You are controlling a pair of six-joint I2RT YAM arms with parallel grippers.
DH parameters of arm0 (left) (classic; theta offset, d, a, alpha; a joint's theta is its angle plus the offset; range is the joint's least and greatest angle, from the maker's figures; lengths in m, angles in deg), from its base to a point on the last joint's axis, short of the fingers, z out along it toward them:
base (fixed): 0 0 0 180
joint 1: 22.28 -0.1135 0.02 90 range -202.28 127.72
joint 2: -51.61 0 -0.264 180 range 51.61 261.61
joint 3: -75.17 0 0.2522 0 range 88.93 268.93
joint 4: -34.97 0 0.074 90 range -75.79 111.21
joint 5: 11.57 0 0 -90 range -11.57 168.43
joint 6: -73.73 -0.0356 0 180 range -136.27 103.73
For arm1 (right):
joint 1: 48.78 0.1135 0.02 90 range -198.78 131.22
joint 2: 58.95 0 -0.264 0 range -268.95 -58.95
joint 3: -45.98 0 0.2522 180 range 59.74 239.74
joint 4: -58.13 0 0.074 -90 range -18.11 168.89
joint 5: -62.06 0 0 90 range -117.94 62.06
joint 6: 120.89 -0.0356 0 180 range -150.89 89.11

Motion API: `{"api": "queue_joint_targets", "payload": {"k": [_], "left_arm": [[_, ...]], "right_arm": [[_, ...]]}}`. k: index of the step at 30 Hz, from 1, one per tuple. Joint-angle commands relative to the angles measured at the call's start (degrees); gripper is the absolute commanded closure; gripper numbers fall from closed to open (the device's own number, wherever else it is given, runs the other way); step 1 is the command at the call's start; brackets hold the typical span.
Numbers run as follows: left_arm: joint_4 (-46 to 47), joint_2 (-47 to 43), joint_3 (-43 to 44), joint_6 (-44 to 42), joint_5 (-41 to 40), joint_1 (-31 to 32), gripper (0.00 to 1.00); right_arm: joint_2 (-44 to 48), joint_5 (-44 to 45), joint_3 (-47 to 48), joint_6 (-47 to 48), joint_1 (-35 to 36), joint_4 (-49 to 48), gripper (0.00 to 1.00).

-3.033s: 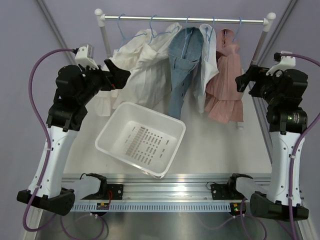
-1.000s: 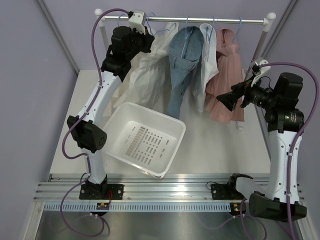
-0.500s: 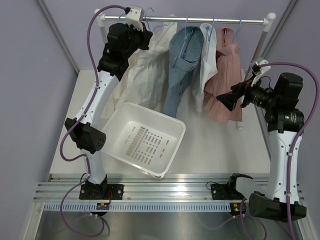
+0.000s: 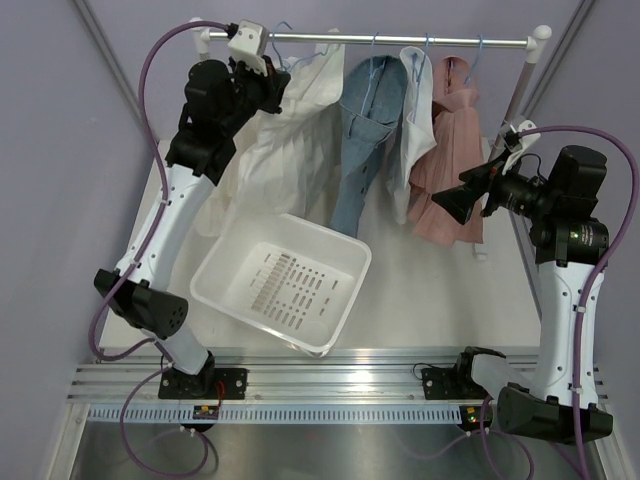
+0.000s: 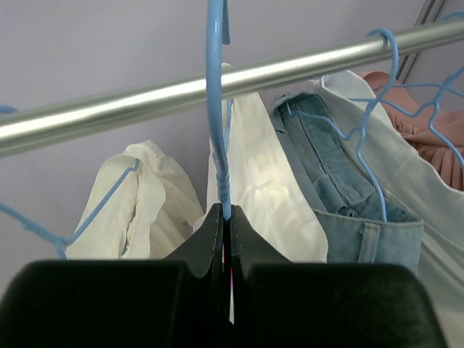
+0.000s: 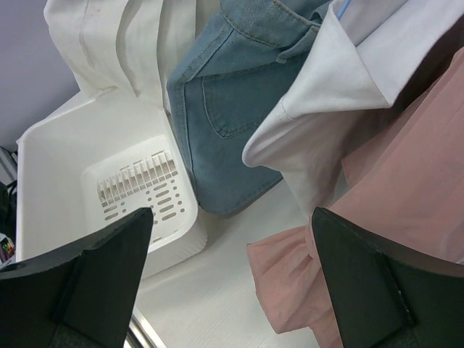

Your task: Remove the skirt from the hanger

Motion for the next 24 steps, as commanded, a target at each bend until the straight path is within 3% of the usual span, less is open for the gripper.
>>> {"api": "queue_joint_targets", "payload": {"k": [1, 12, 19, 24], "left_arm": [[5.32, -6.54, -4.53, -1.91, -0.14, 0.35, 1.00], [0.23, -20.43, -17.46, -5.34, -0.23, 0.35, 1.00], [-4.43, -28.16, -20.27, -3.58, 4.33, 0.35, 1.00], [-6.54, -34.13, -20.98, -2.96, 6.27, 0.35, 1.00]], "right_arm": [[0.66, -2.58, 1.06, 2.56, -0.26, 0.64, 0.01], [-2.24, -8.47, 4.75, 2.22, 0.00, 4.07, 0.01], [-7.42, -6.19, 11.42, -2.08, 8.24, 6.70, 0.07], [-11.56, -7.68, 15.91, -5.25, 9.58, 5.65, 0.07]]}}
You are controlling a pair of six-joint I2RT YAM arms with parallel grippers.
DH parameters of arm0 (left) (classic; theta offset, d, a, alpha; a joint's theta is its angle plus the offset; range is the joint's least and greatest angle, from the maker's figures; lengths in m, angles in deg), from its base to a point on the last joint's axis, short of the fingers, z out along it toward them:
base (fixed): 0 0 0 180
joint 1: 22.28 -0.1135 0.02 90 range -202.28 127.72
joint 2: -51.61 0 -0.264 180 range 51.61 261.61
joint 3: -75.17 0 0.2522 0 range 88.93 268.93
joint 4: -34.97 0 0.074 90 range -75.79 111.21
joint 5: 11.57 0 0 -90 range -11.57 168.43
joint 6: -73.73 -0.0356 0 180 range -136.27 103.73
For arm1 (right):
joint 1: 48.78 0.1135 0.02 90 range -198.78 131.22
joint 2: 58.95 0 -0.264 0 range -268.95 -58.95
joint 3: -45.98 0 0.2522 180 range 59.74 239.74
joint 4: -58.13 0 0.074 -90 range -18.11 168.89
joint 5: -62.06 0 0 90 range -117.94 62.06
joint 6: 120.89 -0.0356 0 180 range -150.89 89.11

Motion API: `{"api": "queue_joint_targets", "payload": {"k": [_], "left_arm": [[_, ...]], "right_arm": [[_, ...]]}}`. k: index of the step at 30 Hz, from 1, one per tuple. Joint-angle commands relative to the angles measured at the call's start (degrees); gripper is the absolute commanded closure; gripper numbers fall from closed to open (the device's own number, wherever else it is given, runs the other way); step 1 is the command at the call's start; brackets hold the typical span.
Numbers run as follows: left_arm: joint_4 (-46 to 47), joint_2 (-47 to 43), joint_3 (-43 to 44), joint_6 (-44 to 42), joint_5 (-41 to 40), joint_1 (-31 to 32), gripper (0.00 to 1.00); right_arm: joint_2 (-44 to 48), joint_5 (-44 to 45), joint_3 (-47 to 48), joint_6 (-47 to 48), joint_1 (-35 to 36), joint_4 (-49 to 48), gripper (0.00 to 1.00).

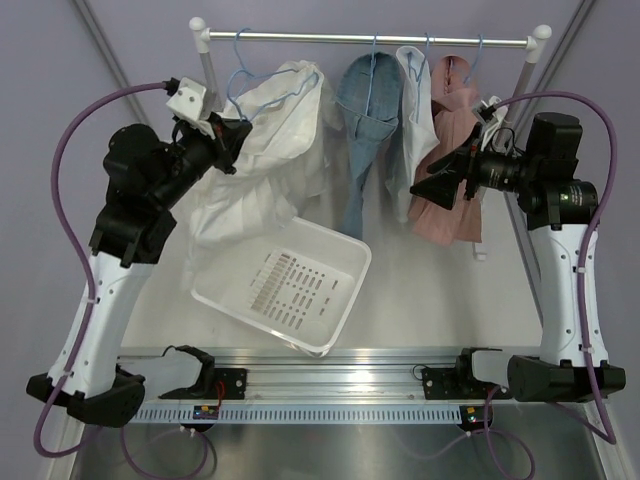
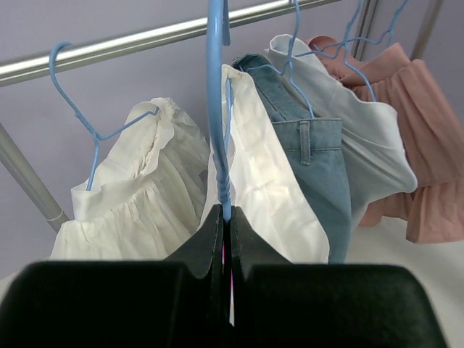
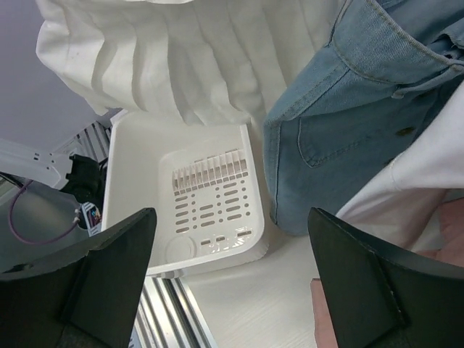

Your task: Remove the skirt from the hanger

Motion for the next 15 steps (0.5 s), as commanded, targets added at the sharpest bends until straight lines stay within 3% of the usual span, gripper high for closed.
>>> {"api": "queue_joint_targets", "payload": {"k": [1, 5, 9, 13, 15], "left_arm": [[1.50, -5.05, 0.66, 0.71, 3.37, 0.24, 1.00], [0.71, -8.31, 1.19, 2.81, 5.56, 0.24, 1.00], [2.28, -7.97, 4.26, 8.85, 11.27, 0.24, 1.00], [13.15, -5.68, 5.23, 20.20, 19.70, 0.85, 1.00], [15.55, -4.01, 5.93, 23.38, 20.24, 2.69, 1.00]], "right_arm": [[-1.61, -2.43, 5.68, -3.11, 0.49, -0.53, 0.06], [-3.72, -7.27, 11.39, -6.26, 0.49, -2.29, 0.04], [-6.88, -7.89, 20.27, -17.85, 0.49, -7.82, 0.05], [-8.30, -3.26, 28.18, -21.04, 0.40, -8.88, 0.06], [-7.77, -0.43, 29.51, -22.79, 0.05, -8.88, 0.05]]}}
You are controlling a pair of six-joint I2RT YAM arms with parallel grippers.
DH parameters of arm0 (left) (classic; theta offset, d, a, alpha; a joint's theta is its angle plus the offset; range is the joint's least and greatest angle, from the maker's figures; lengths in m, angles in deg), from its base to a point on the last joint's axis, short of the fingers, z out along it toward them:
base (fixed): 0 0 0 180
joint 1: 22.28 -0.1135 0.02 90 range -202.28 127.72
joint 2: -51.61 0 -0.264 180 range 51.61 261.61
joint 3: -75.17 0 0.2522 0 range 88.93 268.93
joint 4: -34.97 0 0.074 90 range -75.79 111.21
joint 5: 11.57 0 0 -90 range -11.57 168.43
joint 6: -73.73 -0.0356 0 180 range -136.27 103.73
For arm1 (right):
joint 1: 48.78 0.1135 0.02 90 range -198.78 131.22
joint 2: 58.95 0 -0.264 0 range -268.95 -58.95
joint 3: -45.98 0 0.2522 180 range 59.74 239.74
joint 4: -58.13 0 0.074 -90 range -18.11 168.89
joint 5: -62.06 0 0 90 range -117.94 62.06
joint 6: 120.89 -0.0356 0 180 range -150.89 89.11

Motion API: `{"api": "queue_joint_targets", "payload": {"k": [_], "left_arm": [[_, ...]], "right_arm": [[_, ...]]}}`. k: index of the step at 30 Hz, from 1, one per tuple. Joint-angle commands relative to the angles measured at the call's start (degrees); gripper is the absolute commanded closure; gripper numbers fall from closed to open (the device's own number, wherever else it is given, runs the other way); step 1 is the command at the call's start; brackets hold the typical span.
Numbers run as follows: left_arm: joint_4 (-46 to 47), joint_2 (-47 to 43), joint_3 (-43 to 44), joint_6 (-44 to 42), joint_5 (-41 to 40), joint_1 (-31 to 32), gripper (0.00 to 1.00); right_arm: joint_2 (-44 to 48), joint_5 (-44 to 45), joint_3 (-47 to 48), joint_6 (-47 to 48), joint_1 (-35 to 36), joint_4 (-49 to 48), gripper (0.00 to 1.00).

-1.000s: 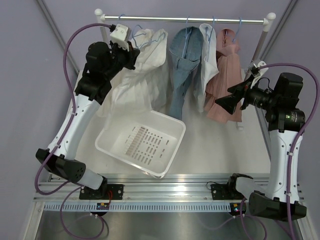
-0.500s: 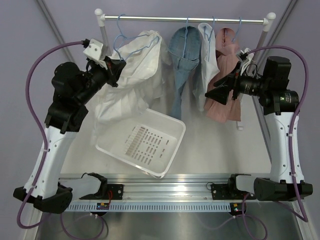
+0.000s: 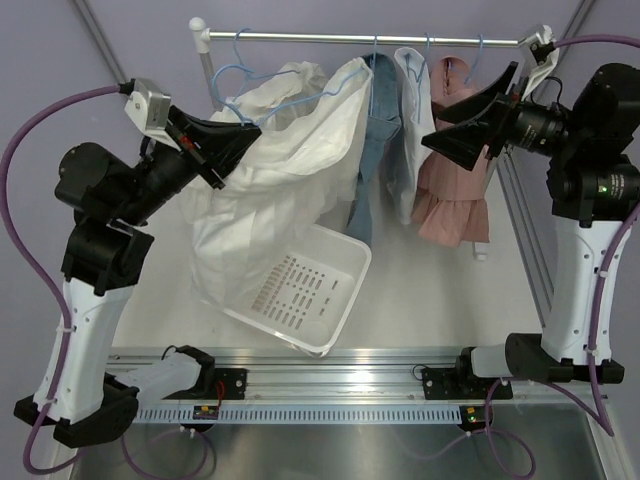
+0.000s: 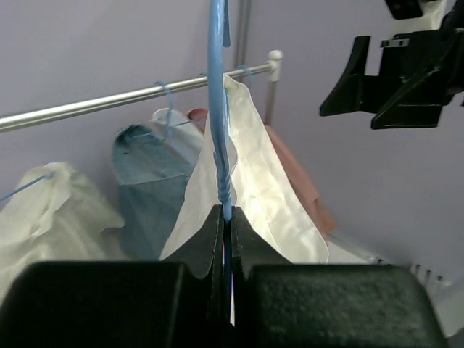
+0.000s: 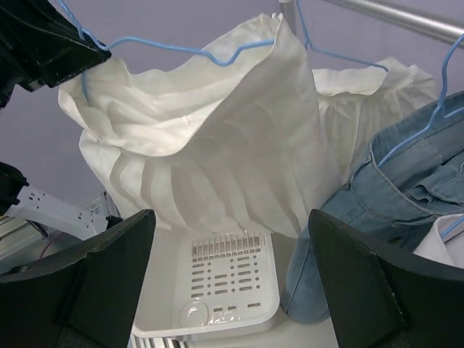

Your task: Remove the skirt from the hanger

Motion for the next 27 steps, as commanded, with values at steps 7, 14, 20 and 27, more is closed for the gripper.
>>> {"api": "queue_joint_targets", "payload": {"k": [7, 14, 20, 27], "left_arm": [[14.15, 9.57, 4.35, 7.84, 3.17, 12.81, 1.00], [22.14, 15.12, 0.04, 9.41, 0.70, 18.37, 1.00], [23.81, 18.46, -0.14, 9.24, -0.62, 21.53, 1.00], [23.81, 18.99, -1.62, 9.68, -0.89, 21.62, 1.00]], "right_arm": [[3.52, 6.06, 0.41, -26.74, -7.38, -10.52, 0.08], [8.00, 26.62, -2.40, -14.36, -7.38, 14.06, 0.15], [12.65, 39.92, -11.71, -12.32, -7.29, 18.15, 0.16], [14.60, 43.35, -19.44, -11.44, -7.29, 16.49, 0.28]]}}
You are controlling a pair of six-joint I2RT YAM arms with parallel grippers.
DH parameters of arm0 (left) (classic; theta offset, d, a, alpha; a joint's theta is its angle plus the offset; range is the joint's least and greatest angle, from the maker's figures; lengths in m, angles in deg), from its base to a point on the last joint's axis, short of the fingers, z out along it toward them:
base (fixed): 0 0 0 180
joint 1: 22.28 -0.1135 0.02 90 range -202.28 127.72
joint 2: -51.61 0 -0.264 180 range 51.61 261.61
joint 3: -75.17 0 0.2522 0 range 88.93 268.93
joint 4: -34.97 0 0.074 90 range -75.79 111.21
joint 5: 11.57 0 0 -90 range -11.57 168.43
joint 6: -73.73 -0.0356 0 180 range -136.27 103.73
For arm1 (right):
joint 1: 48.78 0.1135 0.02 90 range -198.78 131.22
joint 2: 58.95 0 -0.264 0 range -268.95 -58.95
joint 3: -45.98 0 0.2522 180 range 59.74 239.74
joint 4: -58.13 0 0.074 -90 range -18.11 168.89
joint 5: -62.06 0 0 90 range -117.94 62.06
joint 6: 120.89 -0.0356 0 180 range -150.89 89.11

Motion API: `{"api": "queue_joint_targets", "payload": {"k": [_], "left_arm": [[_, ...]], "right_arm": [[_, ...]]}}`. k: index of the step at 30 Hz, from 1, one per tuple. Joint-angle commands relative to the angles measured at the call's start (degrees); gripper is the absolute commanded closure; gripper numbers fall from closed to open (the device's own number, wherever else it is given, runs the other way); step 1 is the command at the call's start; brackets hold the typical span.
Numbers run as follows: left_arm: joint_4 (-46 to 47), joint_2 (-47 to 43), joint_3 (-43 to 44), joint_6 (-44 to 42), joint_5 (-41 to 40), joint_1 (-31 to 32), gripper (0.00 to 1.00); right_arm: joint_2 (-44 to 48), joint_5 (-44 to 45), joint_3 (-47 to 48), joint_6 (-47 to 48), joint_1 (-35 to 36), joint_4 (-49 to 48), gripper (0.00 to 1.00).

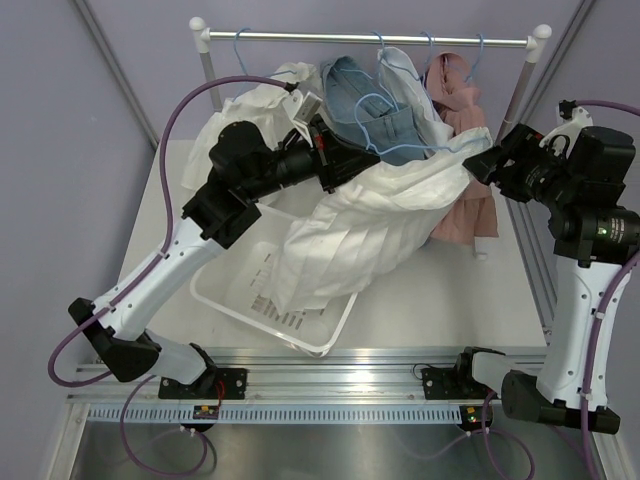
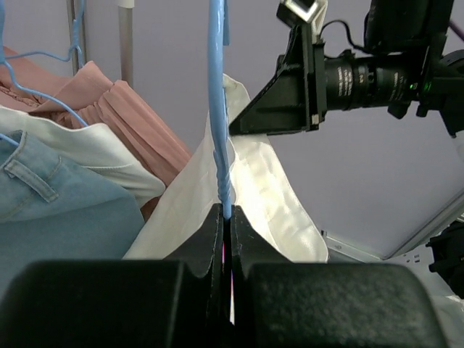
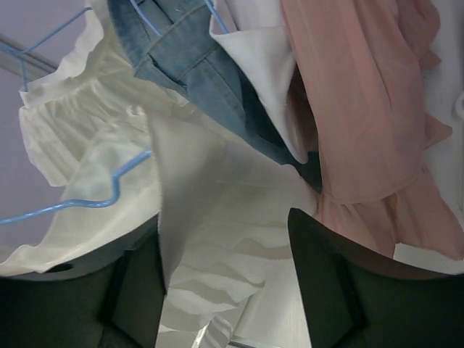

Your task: Remove the skirt from the hanger

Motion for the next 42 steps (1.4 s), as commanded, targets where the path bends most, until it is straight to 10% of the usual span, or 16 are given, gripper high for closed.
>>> {"api": "queue_joint_targets", "payload": {"k": [1, 9, 23, 42], "left_arm": [[8.27, -0.97, -0.77, 1.22, -1.17, 0.11, 1.00], [4.33, -3.59, -6.30, -0.62, -1.60, 0.11, 1.00], [-8.51, -10.54, -14.14, -7.56, 1.73, -0.67, 1.00], [-7.37, -5.01, -9.75, -6.42, 13.86, -1.91, 1.00]], "right_arm": [[1.20, 5.03, -2.84, 1.45, -0.12, -1.07, 0.32], [0.32, 8.81, -1.01, 3.74, -0.30, -5.73, 1.00], [-1.96, 11.20, -0.74, 7.43, -7.94, -9.42, 1.00], [-2.66, -9.65, -5.58, 2.07, -8.03, -19.18, 1.00]]}}
